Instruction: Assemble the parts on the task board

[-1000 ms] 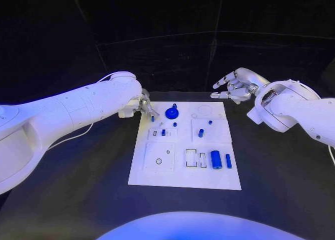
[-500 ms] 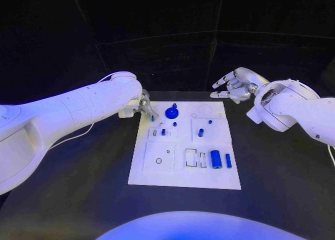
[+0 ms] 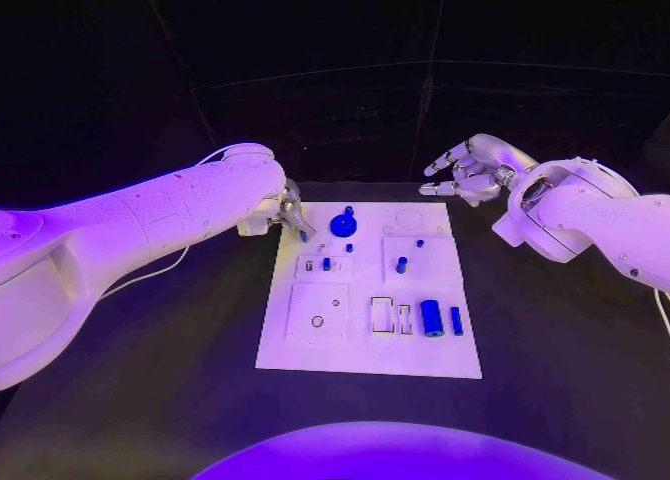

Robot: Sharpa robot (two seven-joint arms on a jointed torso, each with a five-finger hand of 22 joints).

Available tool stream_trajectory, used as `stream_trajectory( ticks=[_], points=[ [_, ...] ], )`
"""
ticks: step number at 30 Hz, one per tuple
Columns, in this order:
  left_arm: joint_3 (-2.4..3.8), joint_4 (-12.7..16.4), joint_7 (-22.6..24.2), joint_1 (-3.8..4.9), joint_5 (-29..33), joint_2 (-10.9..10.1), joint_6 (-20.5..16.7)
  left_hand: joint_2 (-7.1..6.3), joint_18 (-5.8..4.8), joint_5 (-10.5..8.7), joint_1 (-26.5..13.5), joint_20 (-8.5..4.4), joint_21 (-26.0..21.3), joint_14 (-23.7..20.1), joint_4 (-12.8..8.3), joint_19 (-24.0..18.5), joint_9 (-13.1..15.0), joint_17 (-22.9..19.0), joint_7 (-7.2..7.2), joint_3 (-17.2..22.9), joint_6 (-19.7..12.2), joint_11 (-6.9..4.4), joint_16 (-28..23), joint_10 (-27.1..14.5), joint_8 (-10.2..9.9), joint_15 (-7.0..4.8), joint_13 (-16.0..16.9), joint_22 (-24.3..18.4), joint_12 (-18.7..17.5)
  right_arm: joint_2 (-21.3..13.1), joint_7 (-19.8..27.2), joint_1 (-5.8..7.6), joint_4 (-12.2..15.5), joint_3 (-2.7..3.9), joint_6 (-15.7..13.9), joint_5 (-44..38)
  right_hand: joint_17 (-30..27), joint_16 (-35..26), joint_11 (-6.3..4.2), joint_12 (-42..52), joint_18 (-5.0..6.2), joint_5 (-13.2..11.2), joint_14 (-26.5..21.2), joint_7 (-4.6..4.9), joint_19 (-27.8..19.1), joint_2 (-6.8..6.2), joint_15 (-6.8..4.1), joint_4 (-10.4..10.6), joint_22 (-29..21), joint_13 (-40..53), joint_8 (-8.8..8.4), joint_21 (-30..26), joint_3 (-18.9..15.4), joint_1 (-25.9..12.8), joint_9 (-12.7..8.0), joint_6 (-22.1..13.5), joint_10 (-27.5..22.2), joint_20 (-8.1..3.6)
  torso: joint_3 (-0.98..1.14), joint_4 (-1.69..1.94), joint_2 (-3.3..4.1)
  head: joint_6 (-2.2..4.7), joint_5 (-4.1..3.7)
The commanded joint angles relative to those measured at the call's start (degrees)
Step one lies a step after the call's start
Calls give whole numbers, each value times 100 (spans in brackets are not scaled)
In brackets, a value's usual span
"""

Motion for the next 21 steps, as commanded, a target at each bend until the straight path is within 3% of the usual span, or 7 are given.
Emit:
stream_trajectory(
  ticks=[1, 6, 10, 13, 15, 21],
  points=[
    [2, -6, 6, 7, 110, 10, -62, 56, -13, -8, 141, 27, 14, 605, -46, 98, -15, 1509, -10, 95, 54, 0, 18, 33, -24, 23, -4, 6, 33, 4, 40, 10, 6, 4, 19, -17, -6, -8, -3, -8, 92, 30, -6, -6, -48, 40, 2, 27, -2, 1, 26, -19, -21, 32, -2, -41, -2, -5, 0, -2, 0, -5, -3],
    [2, -3, 18, 5, 171, 11, -74, 227, -10, -1, 751, -5, 4, 605, -457, 95, -63, 1509, -58, 565, 13, -46, 18, 10, -55, -17, -27, 6, 0, 1, 36, 10, 9, 4, 22, -17, -5, -7, -3, -4, 92, 45, -6, -6, -48, 43, 1, 29, -5, 5, 29, -21, -25, 41, -2, -40, 1, -6, -1, 2, 1, -5, -6],
    [2, 4, 23, 3, 217, 8, -75, 213, -8, 2, 1070, -23, -16, 605, -749, 88, -69, 1509, -49, 1076, -26, -45, 18, -16, -48, -24, -63, -8, -58, -1, 34, 10, 12, 4, 25, -17, -5, -7, -3, -4, 92, 45, -6, -6, -48, 43, 1, 29, -5, 5, 29, -21, -25, 41, -2, -40, 1, -6, -1, 4, 1, -9, -6],
    [2, 12, 43, 2, 235, -3, -114, 82, -10, 8, 992, -1, -29, 605, -808, 86, -40, 1509, -14, 1514, -43, -41, 18, 2, 4, -2, -88, -12, -84, -4, 32, 10, 13, 4, 27, -17, -5, -7, -3, -4, 92, 45, -6, -6, -48, 43, 1, 29, -5, 5, 29, -21, -25, 41, -2, -40, 1, -6, -1, 5, -1, -12, -2],
    [2, 25, 51, 2, 292, -19, -157, -137, -5, 43, 760, 4, -37, 605, -813, 88, 1, 1509, -11, 2017, -75, -23, 18, 28, 71, 24, -105, -7, -92, -6, 30, 10, 14, 4, 29, -17, -5, -7, -3, -4, 92, 45, -6, -6, -48, 43, 1, 29, -5, 5, 29, -21, -25, 41, -2, -40, 1, -6, 1, 6, -2, -15, 2],
    [3, 179, 101, 5, 633, -169, -371, -506, 2, 11, 337, 12, -81, 605, -935, 84, 111, 1509, -13, 3039, -100, -28, 18, 62, 263, 11, -139, -28, -96, -26, 31, 11, 28, 4, 36, -17, -5, -7, -3, 0, 92, 56, -6, -7, -48, 43, 1, 30, -4, 7, 31, -21, -29, 46, -1, -38, 3, -6, 7, 26, -4, -15, 13]
  ],
)
